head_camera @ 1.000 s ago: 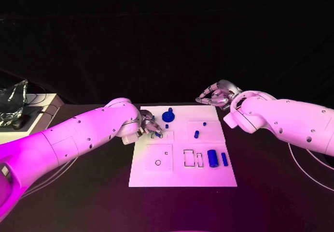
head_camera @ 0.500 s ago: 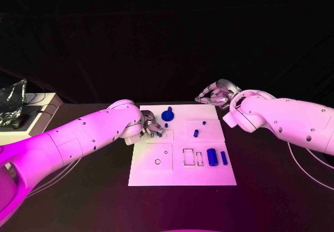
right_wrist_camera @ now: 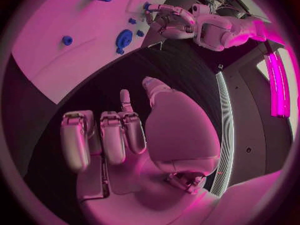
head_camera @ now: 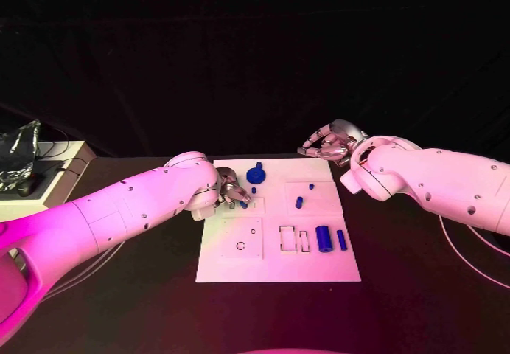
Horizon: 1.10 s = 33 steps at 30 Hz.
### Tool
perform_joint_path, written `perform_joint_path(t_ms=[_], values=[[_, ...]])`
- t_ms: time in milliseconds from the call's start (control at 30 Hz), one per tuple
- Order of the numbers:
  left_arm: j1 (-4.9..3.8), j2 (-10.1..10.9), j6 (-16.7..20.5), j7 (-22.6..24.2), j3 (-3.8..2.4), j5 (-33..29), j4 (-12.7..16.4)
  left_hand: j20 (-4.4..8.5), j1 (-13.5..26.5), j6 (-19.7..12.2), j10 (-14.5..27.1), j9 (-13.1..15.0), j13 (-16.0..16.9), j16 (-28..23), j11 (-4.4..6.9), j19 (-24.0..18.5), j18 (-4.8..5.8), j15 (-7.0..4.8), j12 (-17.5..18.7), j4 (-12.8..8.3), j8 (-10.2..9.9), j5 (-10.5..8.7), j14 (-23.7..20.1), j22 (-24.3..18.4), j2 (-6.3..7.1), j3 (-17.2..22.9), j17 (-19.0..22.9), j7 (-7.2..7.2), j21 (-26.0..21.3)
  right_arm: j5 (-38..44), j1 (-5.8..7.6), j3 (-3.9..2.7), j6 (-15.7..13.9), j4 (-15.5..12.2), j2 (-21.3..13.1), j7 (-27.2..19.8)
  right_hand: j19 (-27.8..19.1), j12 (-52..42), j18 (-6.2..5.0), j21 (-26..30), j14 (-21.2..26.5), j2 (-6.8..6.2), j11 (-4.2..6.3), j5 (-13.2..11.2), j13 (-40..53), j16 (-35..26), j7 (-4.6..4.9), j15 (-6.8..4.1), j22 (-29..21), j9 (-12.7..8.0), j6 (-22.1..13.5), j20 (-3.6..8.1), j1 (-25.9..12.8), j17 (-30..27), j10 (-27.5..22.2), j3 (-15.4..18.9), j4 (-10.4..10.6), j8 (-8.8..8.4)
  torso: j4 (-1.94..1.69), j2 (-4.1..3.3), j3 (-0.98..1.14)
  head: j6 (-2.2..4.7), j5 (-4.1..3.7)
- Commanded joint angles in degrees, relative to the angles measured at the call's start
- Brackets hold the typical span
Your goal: Assemble the parts on the task board
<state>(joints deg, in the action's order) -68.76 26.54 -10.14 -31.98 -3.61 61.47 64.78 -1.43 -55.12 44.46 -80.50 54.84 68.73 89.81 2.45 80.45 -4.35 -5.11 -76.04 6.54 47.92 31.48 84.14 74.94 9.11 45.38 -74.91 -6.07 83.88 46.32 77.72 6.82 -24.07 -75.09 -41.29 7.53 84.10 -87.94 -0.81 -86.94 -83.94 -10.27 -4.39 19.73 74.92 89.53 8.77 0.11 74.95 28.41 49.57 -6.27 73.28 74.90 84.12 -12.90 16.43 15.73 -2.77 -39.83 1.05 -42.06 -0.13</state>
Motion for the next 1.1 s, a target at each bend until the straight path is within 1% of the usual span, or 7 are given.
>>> perform_joint_path(t_ms=[33,433,633,867,933,967,1100], values=[[0.31,-0.07,-2.05,-0.36,0.19,2.26,0.13,0.35,-0.34,5.18,-0.34,0.5,0.05,0.19,0.13,0.2,1.14,-0.37,-0.26,-6.91,-0.03,-0.2,5.86,0.84,-0.79,6.52,-15.09,4.61,0.31,0.57,-0.03,-0.01,0.91,-0.12,-0.05,-0.14,4.23,0.36,-0.06,0.24,-5.48,0.07,0.29,0.37,12.9,-0.32,-0.01,-0.17,12.69,0.05,-0.51,0.39,-0.46,12.7,3.47,0.44,0.03,0.37,-0.02,0.02,-0.04,-0.16,0.0],[0.37,0.15,-3.22,-0.82,0.22,3.8,0.47,0.36,-0.46,5.21,-0.32,0.55,-0.01,0.19,0.17,0.25,1.16,-0.39,-0.22,-7.0,-0.05,-0.21,5.86,0.91,-0.84,6.45,-15.09,4.65,0.34,0.57,-0.03,-0.01,1.0,-0.16,-0.1,-0.1,4.25,0.34,-0.05,0.2,-5.49,0.08,0.29,0.45,12.92,-0.32,-0.03,-0.17,12.72,0.11,-0.51,0.4,-0.51,12.72,3.49,0.46,0.05,0.46,-0.07,0.03,-0.09,-0.39,-0.08],[0.41,0.23,-3.24,-0.93,0.23,3.9,0.58,0.37,-0.53,5.21,-0.33,0.58,0.02,0.19,0.19,0.26,1.16,-0.41,-0.24,-7.05,-0.07,-0.21,5.86,0.92,-0.87,6.42,-15.09,4.67,0.34,0.57,-0.03,-0.01,1.04,-0.16,-0.09,-0.09,4.25,0.34,-0.05,0.2,-5.49,0.08,0.29,0.45,12.92,-0.32,-0.03,-0.17,12.72,0.11,-0.51,0.4,-0.51,12.72,3.49,0.46,0.05,0.46,-0.06,0.01,-0.06,-0.46,-0.05],[0.43,0.19,-3.12,-1.05,0.23,3.89,0.52,0.37,-0.53,5.21,-0.33,0.58,0.02,0.19,0.19,0.26,1.16,-0.41,-0.24,-7.05,-0.07,-0.21,5.86,0.92,-0.87,6.42,-15.09,4.67,0.34,0.57,-0.03,-0.01,1.17,-0.15,-0.03,-0.06,4.25,0.34,-0.05,0.2,-5.49,0.08,0.29,0.45,12.92,-0.32,-0.03,-0.17,12.72,0.11,-0.51,0.4,-0.51,12.72,3.49,0.46,0.05,0.46,-0.04,-0.04,-0.05,-0.35,-0.1],[0.43,0.16,-3.19,-1.08,0.23,3.84,0.51,0.37,-0.53,5.21,-0.33,0.58,0.02,0.19,0.19,0.26,1.16,-0.41,-0.24,-7.05,-0.07,-0.21,5.86,0.92,-0.87,6.42,-15.09,4.67,0.34,0.58,-0.03,-0.01,1.19,-0.16,-0.02,0.0,4.25,0.34,-0.05,0.2,-5.49,0.08,0.29,0.45,12.92,-0.32,-0.03,-0.17,12.72,0.11,-0.51,0.4,-0.51,12.72,3.49,0.46,0.05,0.46,-0.04,-0.03,-0.05,-0.41,-0.16],[0.43,0.15,-3.29,-1.09,0.23,3.79,0.51,0.37,-0.59,5.22,-0.35,0.6,0.05,0.19,0.2,0.28,1.17,-0.42,-0.26,-7.08,-0.09,-0.22,5.86,0.96,-0.9,6.38,-15.09,4.68,0.35,0.58,-0.03,-0.01,1.21,-0.16,-0.01,0.03,4.25,0.34,-0.05,0.2,-5.49,0.08,0.29,0.45,12.92,-0.32,-0.03,-0.17,12.72,0.11,-0.51,0.4,-0.51,12.72,3.49,0.46,0.05,0.46,-0.03,-0.03,-0.06,-0.57,-0.23],[0.43,0.04,-3.88,-1.1,0.25,3.5,0.5,0.38,-0.56,5.2,-0.3,0.65,-0.07,0.19,0.19,0.22,1.15,-0.43,-0.17,-7.09,-0.18,-0.3,5.86,0.88,-0.75,6.06,-15.09,4.67,0.3,0.59,-0.03,-0.01,1.25,-0.18,-0.01,0.13,4.23,0.33,-0.06,0.24,-5.48,0.1,0.31,0.53,12.93,-0.33,-0.05,-0.18,12.7,0.21,-0.52,0.4,-0.55,12.69,3.5,0.47,0.05,0.6,-0.02,-0.04,-0.04,-0.63,-0.25]])
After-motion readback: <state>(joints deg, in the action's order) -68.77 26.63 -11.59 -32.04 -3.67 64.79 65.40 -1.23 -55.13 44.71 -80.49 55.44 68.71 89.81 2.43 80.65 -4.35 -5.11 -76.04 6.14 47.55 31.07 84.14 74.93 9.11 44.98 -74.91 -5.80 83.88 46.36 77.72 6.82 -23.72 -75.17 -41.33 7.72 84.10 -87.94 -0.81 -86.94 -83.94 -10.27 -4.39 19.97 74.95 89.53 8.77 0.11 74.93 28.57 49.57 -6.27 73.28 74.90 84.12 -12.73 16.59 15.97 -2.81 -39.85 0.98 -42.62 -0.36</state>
